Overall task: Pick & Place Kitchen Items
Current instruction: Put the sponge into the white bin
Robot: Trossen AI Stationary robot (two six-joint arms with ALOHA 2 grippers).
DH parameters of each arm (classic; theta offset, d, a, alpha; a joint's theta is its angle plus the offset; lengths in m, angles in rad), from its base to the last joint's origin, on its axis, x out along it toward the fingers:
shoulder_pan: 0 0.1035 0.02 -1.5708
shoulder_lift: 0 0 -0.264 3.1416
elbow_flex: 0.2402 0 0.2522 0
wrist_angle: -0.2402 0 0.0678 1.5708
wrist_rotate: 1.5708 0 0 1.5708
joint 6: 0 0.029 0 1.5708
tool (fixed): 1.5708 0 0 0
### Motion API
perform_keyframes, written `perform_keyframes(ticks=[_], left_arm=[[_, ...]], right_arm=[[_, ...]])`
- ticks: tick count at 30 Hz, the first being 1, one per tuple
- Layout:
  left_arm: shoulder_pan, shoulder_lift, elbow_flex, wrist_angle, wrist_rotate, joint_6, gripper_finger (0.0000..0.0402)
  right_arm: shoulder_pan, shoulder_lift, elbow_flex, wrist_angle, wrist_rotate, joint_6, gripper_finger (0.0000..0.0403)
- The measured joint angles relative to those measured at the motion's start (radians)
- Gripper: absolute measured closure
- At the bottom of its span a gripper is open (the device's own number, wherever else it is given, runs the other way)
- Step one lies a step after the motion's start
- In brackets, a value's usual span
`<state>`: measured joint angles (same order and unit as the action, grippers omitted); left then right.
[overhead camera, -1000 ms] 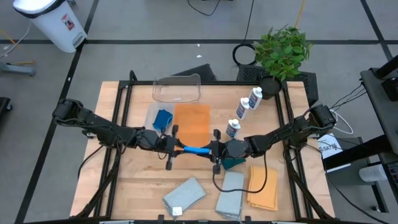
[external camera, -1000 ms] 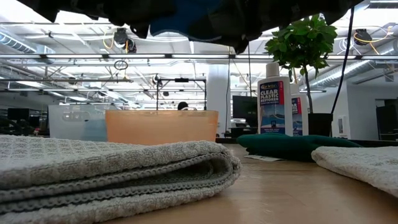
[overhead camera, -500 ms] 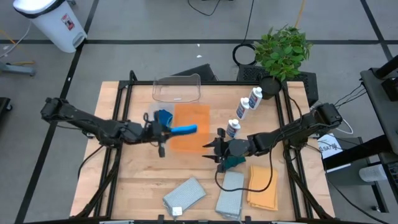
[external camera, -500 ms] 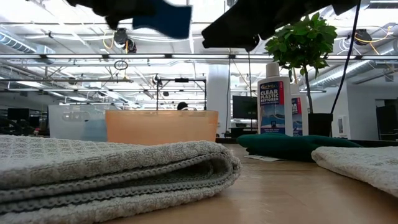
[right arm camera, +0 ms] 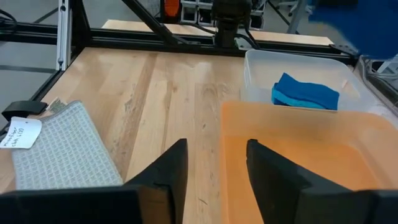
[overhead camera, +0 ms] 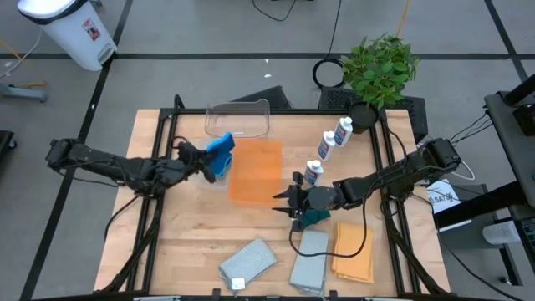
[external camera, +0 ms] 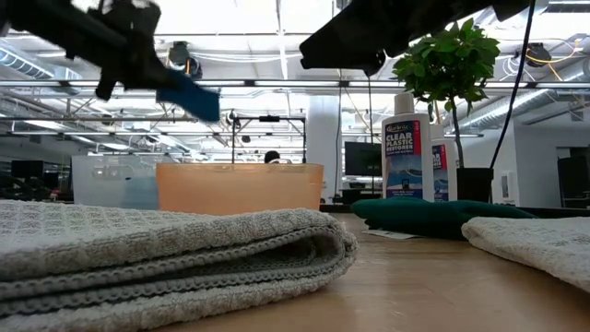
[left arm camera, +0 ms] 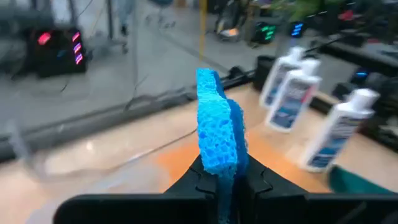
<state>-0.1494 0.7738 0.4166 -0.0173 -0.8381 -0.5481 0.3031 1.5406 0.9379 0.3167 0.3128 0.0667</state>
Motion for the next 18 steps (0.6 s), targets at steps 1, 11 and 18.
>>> perform_keyframes(ticks=[1, 11, 18], left_arm=[[0.020, 0.000, -0.003, -0.039, 0.004, -0.040, 0.0372], [0.041, 0.101, -0.135, -0.055, 0.032, -0.396, 0.0392], [0.024, 0.131, -0.176, 0.073, -0.073, -0.398, 0.0368]], right_arm=[[0.000, 0.000, 0.000, 0.000, 0.000, 0.000, 0.0272], [0.000, 0.000, 0.000, 0.008, 0.000, 0.000, 0.0273], [-0.002, 0.000, 0.000, 0.008, 0.000, 0.016, 0.0273]])
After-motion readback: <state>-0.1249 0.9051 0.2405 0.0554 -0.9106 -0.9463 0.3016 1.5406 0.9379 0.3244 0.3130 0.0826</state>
